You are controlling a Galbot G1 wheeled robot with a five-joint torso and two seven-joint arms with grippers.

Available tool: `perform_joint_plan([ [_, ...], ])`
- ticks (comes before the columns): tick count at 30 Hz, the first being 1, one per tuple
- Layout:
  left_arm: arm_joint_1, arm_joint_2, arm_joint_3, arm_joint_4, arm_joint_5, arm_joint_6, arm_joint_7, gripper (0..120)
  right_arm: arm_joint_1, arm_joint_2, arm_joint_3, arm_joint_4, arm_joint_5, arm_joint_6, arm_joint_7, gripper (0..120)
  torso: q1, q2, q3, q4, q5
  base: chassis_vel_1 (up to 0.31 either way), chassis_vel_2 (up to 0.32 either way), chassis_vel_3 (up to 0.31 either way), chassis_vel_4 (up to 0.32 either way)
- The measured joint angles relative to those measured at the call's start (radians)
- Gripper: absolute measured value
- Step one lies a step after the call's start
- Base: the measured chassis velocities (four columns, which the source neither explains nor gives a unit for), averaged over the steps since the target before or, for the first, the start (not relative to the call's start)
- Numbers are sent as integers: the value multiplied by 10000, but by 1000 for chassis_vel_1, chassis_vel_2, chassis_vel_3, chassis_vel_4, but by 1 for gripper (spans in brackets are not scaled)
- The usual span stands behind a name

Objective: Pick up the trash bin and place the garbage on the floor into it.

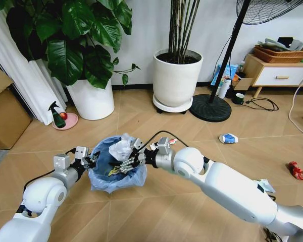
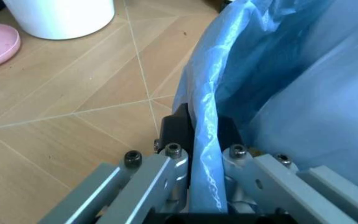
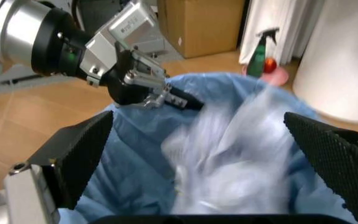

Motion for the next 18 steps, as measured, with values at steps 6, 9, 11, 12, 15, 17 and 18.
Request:
perform_joint_plan([
  [6,12,-15,-5,-17,4,0,0,1,73,-5,71,-11,-150,135,-71,100,0,0,0,0,1,0,0,0,0],
  [9,14,-14,-21,-17,4,-1,0,1,55,9,173,35,95,122,216,100,0,0,0,0,-1,0,0,0,0],
  [11,15,-13,-23,-15,4,-2,0,1,13,14,248,100,352,108,521,100,0,0,0,1,1,0,0,0,0],
  [12,15,-13,-23,-15,4,-2,0,1,13,14,248,100,352,108,521,100,0,0,0,1,1,0,0,0,0],
  [15,22,-15,-35,13,9,-5,-4,1,-148,-36,680,263,804,93,1142,100,0,0,0,2,1,0,0,0,0],
  [17,47,-16,-56,32,16,-7,-5,1,-313,-160,1108,375,965,70,1461,100,0,0,0,1,0,0,0,0,0],
  [18,60,-15,-64,33,17,-7,-5,1,-410,-226,1340,422,1038,26,1592,100,0,0,0,0,0,0,0,0,0],
])
